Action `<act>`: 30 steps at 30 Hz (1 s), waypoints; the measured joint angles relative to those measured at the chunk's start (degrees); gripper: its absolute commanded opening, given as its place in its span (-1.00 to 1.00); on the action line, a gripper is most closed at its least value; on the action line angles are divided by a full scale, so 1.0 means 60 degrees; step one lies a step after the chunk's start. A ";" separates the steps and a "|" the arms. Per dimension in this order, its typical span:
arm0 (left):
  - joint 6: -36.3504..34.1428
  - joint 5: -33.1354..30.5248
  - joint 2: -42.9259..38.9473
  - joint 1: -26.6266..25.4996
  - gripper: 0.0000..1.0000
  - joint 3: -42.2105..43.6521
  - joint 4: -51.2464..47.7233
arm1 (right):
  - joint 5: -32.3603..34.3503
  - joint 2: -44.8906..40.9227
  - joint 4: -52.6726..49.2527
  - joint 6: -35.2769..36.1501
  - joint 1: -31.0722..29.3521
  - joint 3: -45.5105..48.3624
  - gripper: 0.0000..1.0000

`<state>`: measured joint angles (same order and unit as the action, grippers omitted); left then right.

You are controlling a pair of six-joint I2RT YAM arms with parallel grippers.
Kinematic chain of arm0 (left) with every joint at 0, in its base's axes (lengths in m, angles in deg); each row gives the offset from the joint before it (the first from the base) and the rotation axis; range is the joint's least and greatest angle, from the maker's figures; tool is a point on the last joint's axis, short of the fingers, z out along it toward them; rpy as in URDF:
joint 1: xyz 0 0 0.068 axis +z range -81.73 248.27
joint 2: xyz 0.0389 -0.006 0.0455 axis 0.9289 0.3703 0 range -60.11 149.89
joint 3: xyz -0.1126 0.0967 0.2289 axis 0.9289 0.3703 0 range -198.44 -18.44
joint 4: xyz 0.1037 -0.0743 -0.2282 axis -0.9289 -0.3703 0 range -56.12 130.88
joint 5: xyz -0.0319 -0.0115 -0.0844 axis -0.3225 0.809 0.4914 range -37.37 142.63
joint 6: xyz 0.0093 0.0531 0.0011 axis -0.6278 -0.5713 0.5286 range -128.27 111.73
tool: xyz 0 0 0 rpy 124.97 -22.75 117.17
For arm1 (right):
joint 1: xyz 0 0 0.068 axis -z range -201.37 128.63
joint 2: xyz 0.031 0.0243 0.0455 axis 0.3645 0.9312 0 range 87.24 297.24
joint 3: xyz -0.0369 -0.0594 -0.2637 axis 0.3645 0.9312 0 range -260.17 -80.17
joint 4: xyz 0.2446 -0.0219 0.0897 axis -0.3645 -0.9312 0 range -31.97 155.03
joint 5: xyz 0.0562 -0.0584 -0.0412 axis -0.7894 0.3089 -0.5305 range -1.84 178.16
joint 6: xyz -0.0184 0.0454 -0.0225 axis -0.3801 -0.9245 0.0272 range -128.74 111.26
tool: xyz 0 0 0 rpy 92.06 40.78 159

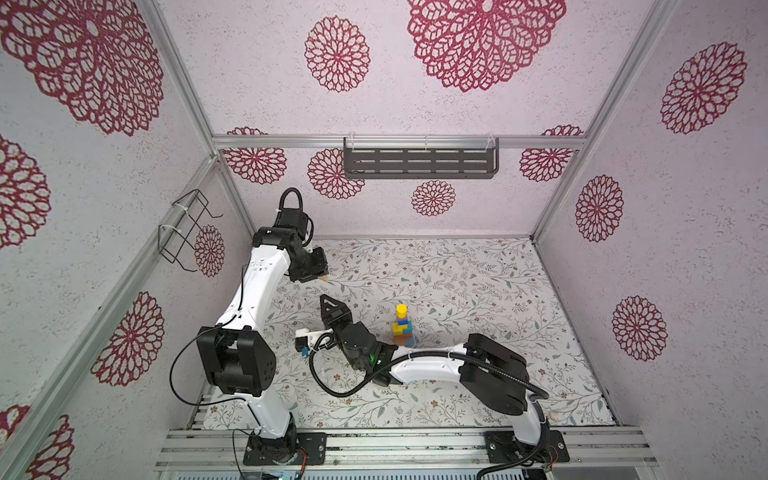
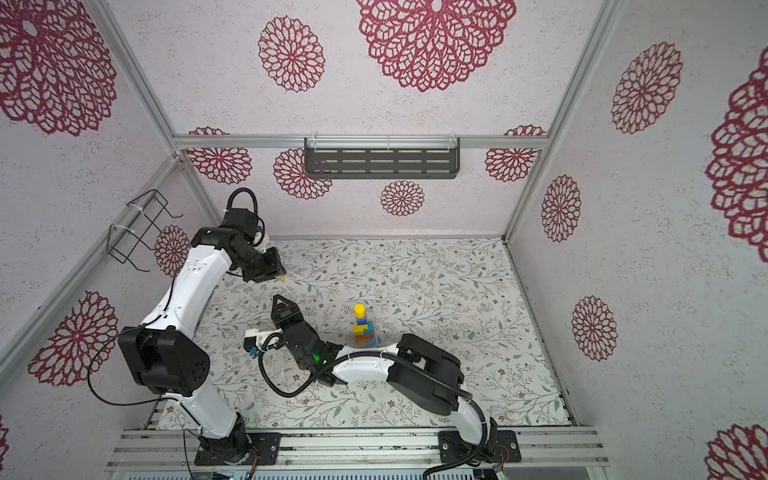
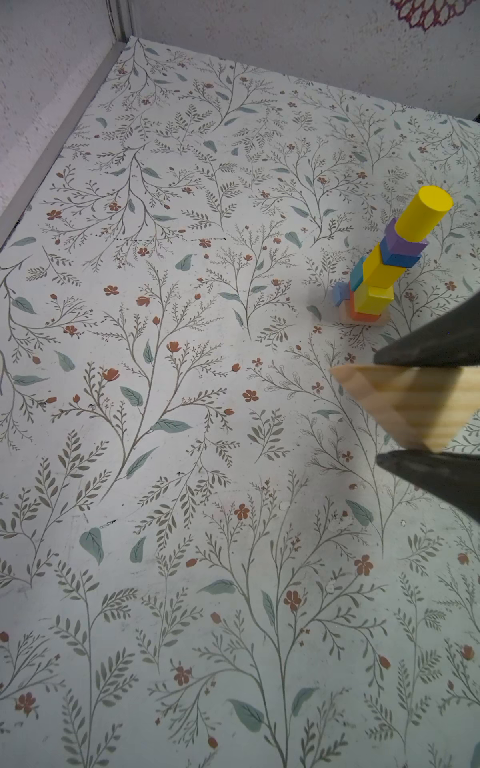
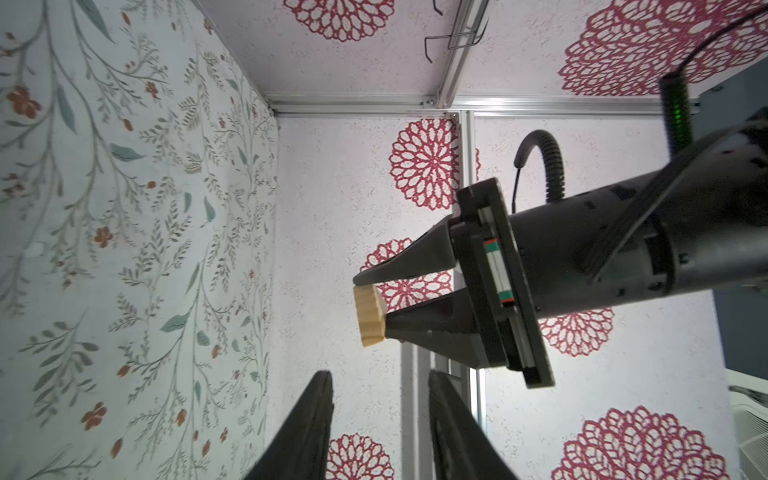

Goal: Build the wood block tower
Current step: 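Move the right gripper to the wooden triangle held by the left gripper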

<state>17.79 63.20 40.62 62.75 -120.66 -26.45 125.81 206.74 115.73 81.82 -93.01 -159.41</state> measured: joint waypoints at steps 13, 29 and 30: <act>0.0007 0.0080 0.0000 0.0004 -0.47 0.0248 0.0025 | 0.0233 0.0750 0.0856 0.0962 0.0484 -0.0841 -0.30; 0.0007 0.0087 0.0000 0.0011 -0.48 0.0240 0.0051 | 0.0342 0.1712 0.1155 0.1158 0.0699 -0.1461 -0.37; 0.0007 0.0091 0.0000 0.0011 -0.48 0.0240 0.0051 | 0.0361 0.1719 0.1158 0.1162 0.0699 -0.1501 -0.37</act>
<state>17.83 63.75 40.62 62.81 -119.21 -26.15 127.97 217.06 122.68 88.79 -88.81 -168.42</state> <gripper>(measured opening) 0.312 0.314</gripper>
